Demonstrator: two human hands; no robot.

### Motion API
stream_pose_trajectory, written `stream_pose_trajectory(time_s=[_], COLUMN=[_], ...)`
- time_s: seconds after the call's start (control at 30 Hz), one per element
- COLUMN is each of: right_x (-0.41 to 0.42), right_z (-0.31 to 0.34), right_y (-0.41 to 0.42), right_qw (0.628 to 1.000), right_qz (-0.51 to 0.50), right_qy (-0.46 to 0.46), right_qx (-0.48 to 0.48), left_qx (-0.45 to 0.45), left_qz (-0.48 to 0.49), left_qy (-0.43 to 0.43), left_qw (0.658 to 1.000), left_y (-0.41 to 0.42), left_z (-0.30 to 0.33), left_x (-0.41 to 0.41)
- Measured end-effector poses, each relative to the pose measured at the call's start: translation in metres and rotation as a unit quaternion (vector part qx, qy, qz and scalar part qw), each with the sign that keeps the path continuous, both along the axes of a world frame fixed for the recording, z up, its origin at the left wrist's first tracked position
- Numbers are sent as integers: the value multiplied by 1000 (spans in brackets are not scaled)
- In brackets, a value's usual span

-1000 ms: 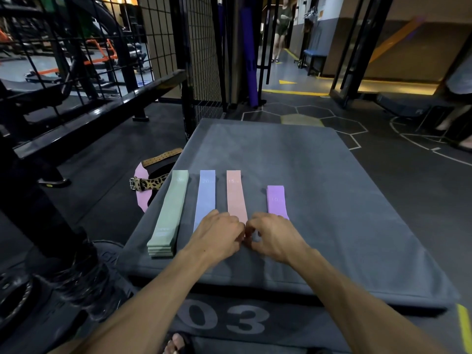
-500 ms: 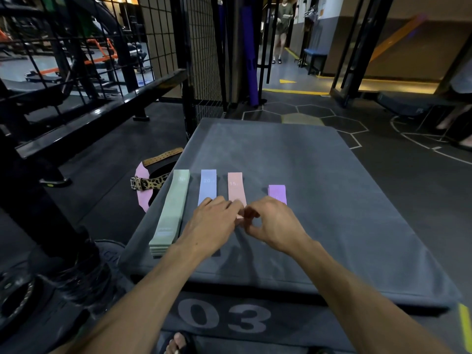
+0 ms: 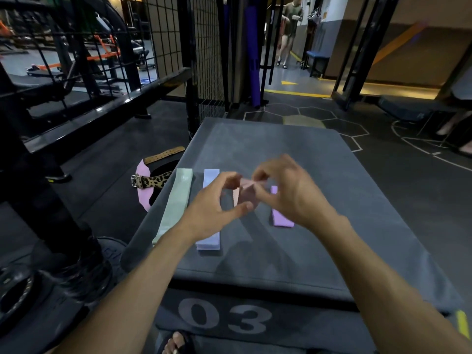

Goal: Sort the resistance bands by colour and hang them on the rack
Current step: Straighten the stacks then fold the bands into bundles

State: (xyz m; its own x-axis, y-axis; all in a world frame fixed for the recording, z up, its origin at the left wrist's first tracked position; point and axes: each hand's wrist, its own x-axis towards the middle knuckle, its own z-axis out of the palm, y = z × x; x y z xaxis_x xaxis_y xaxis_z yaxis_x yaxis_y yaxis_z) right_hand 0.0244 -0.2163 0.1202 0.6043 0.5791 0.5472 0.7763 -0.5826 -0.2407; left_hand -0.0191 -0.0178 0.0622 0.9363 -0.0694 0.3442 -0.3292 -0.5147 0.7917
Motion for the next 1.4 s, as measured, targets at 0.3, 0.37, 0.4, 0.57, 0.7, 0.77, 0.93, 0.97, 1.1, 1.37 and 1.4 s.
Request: stream_pose_trajectory(time_s=[0.3,0.37,0.4,0.57,0.7,0.77,0.93,0.97,1.1,1.37,1.4], right_x=[-17,-10,-5,26,50,61,76,77,69,-2,-11], right_z=[95,98,97,66,33,22,1,-2,-3,14,12], right_y=[-12,-12,-13,-15,-18,-21,-29,-30,-32,-23,-22], right_qw=[997,997,997,990,978,971,959,957,963,988,988], right_qz=[-45,-55,-63,-137,-186,-212,-248,-254,-226,-98,-84], right_qy=[-58,-43,-33,30,89,105,120,121,128,119,124], right_qx=[22,35,40,30,38,40,62,66,74,22,22], left_qx=[-25,-25,-40,-91,-22,-53,-117,-128,-184,-314,-320], left_qz=[-96,-105,-111,-96,-63,-57,-48,-47,-28,18,21], left_qy=[171,205,222,307,322,335,376,381,378,320,319], left_qw=[980,973,968,942,944,939,918,915,907,894,892], left_y=[-29,-33,-34,-37,-33,-35,-39,-38,-39,-46,-45], left_z=[-5,-17,-24,-62,-76,-80,-80,-78,-59,-5,0], left_x=[-11,-19,-23,-36,-37,-37,-39,-39,-35,-28,-28])
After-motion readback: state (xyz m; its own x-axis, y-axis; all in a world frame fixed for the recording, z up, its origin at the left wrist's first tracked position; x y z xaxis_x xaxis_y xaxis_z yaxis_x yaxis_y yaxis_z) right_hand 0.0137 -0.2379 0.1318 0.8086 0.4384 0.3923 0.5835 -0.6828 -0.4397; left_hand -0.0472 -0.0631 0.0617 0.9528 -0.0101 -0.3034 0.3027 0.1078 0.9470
